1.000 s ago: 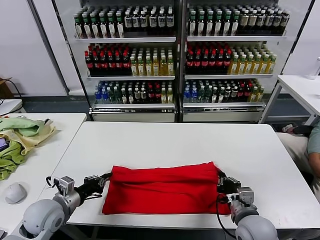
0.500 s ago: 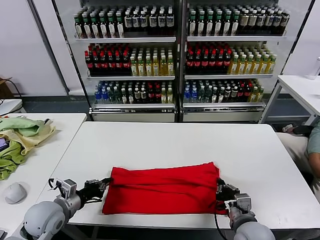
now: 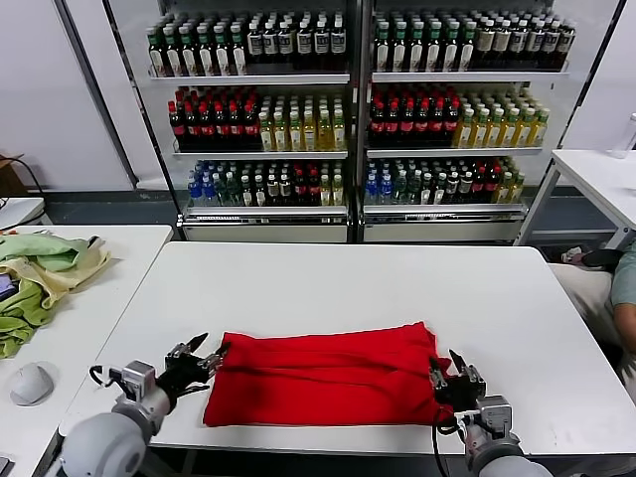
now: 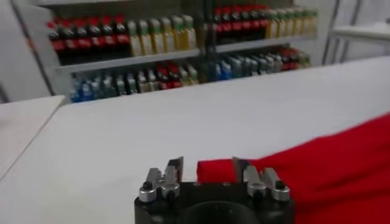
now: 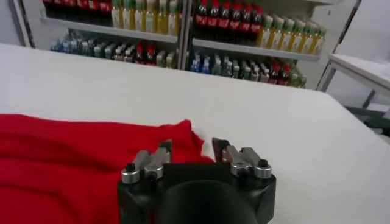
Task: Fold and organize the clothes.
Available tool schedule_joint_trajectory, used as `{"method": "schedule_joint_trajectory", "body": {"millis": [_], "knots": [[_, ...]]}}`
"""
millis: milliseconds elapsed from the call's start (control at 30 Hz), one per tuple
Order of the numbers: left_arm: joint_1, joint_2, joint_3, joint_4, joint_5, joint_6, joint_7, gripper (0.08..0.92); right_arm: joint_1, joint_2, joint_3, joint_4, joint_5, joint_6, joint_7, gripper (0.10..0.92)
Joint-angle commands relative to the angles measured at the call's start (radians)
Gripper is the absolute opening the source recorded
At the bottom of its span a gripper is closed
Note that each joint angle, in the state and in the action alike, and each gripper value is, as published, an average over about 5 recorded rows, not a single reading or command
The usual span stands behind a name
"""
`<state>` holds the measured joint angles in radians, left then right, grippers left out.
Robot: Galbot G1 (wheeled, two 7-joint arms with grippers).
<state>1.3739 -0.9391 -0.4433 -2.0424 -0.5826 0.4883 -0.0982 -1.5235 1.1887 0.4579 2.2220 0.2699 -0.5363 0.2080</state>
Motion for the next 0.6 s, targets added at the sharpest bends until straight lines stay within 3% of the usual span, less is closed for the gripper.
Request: {"method": "schedule_joint_trajectory", "body": {"millis": [33, 267, 600], "knots": [[0.027, -0.153, 0.143, -0.037, -0.092, -0.086, -0.432, 0.661, -0.028, 0.008, 0.004, 0.041, -0.024, 0.011, -0.001, 0.650], [0.007, -0.168, 0.180, 0.029, -0.116, -0.083, -0.519, 0.811, -0.024, 0.016, -0.009, 0.024, -0.036, 0.015, -0.001, 0.810], [-0.005, -0.176, 0.196, 0.038, -0.115, -0.084, -0.547, 0.822, -0.022, 0.023, -0.016, 0.009, -0.049, 0.019, 0.000, 0.823]]}}
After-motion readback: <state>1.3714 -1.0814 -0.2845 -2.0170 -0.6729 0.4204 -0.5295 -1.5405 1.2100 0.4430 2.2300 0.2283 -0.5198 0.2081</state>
